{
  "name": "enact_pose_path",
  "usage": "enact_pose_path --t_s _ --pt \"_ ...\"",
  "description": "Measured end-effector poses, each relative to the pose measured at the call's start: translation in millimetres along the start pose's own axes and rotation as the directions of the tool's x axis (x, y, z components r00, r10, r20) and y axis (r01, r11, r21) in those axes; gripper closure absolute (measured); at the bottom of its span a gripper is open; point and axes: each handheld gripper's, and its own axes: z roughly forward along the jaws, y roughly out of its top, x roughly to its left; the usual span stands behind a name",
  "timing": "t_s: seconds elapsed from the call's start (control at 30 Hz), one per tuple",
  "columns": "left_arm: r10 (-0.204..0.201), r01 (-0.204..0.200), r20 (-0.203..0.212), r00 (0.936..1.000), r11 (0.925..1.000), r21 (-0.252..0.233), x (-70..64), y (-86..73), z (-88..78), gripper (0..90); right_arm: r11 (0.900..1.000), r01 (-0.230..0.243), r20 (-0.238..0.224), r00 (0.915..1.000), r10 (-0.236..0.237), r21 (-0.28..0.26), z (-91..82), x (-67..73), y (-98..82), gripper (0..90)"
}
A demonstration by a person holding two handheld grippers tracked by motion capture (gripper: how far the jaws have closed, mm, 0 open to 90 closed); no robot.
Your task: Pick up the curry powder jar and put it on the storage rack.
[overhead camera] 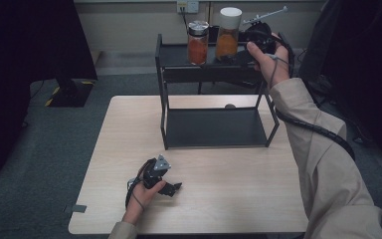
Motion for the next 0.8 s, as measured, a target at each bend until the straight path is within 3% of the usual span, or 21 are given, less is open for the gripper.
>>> enact_pose_path --t_s 0.8 --pt "0.001 -0.001 0.0 1.0 1.0 0.0 0.0 0.0 0.0 0.0 1.0 -0.011 -0.075 0.9971 0.009 -0.027 7.8 11.9 -42.3 2.4"
